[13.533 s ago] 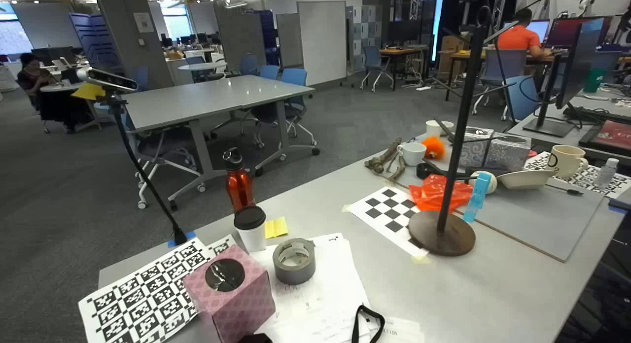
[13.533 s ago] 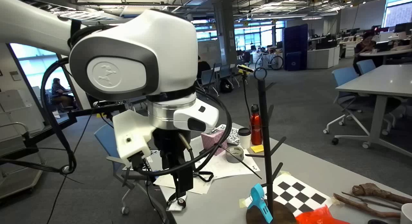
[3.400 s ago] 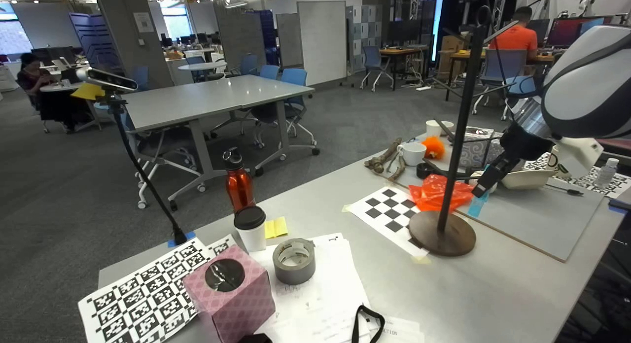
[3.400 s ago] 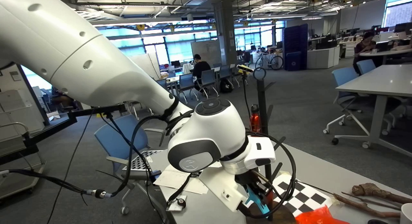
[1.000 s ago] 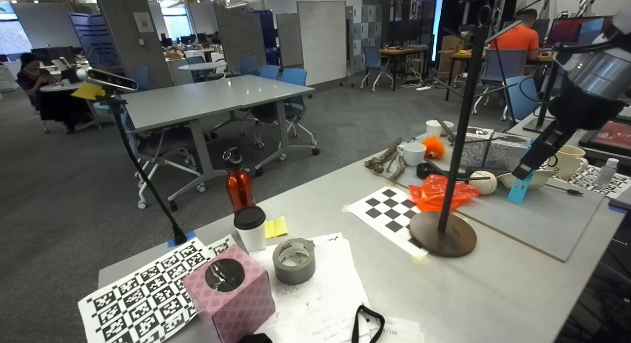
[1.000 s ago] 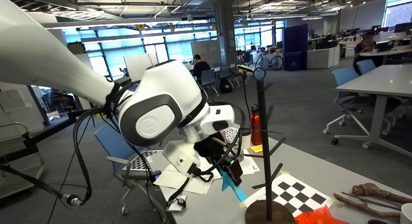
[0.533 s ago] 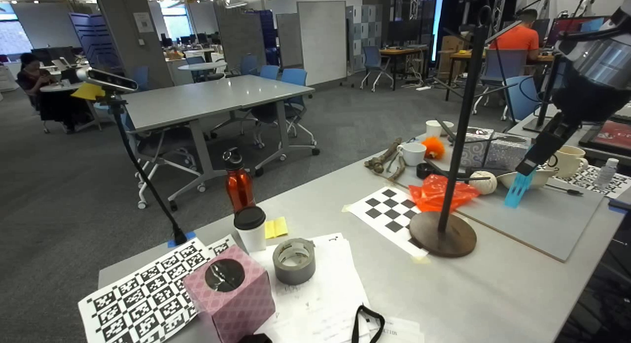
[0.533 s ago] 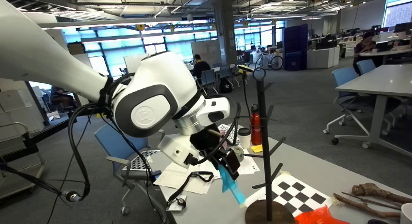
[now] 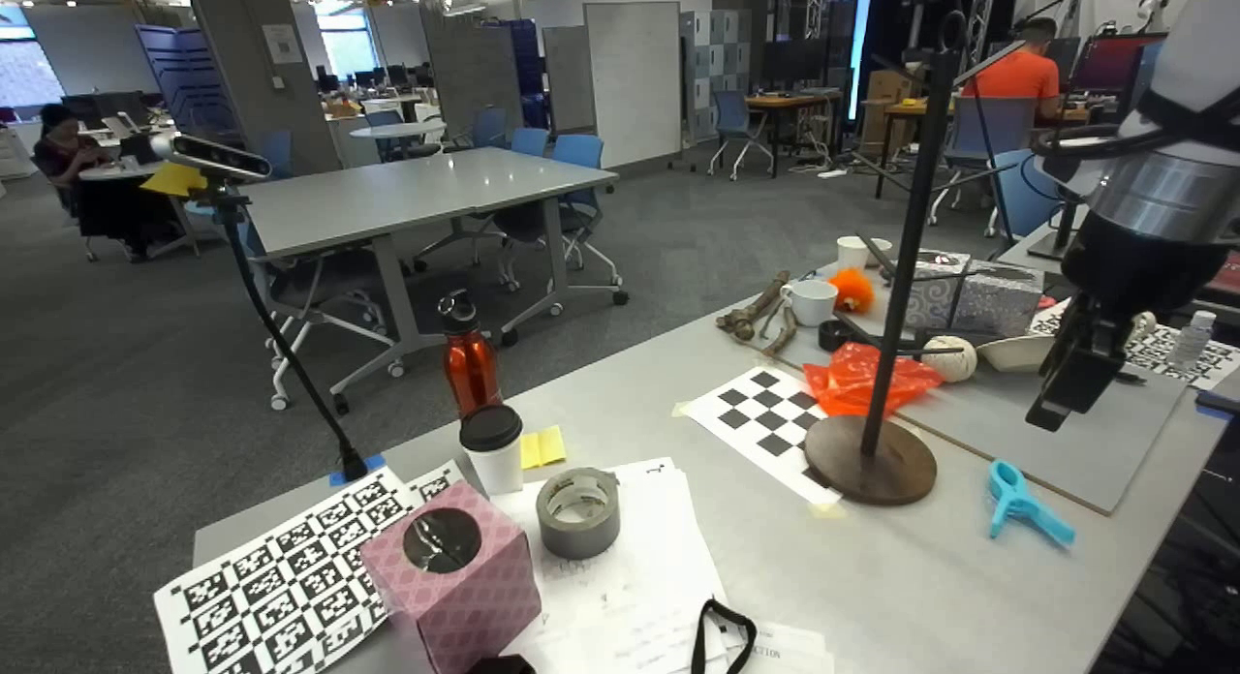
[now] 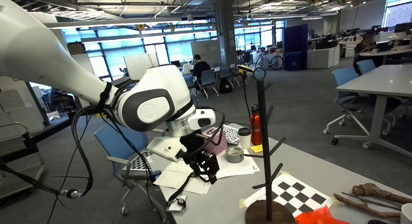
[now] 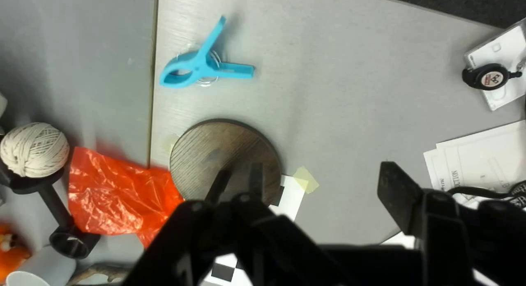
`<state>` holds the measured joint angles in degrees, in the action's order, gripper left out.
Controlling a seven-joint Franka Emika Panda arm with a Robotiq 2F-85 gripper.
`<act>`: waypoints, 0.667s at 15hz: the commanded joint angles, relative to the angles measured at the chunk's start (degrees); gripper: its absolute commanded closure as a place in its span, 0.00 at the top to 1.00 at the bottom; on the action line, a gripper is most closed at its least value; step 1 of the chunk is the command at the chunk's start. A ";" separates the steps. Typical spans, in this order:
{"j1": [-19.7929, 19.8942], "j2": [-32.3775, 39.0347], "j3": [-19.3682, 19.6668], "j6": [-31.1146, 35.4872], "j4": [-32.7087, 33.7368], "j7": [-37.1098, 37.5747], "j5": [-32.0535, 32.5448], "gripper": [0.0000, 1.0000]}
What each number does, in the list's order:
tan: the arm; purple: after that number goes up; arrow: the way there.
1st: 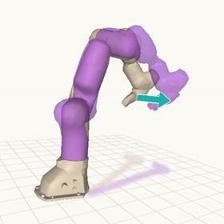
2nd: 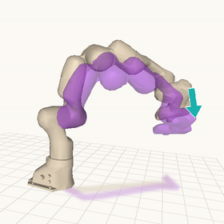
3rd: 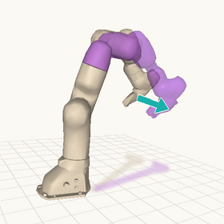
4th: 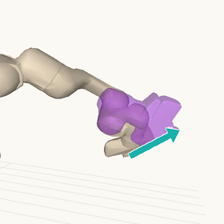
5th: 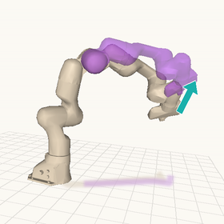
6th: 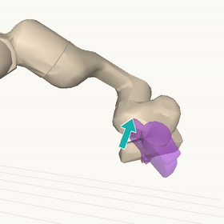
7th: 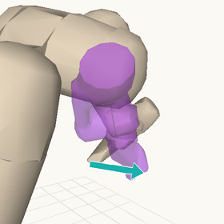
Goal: Take the object from the stand and put it on the table
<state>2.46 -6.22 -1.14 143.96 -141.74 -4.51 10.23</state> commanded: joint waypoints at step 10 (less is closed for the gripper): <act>-1.89 -2.79 -0.05 -8.80 0.59 0.02 -1.88 0.26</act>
<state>1.80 -6.75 -1.26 138.98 -141.01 -4.07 10.25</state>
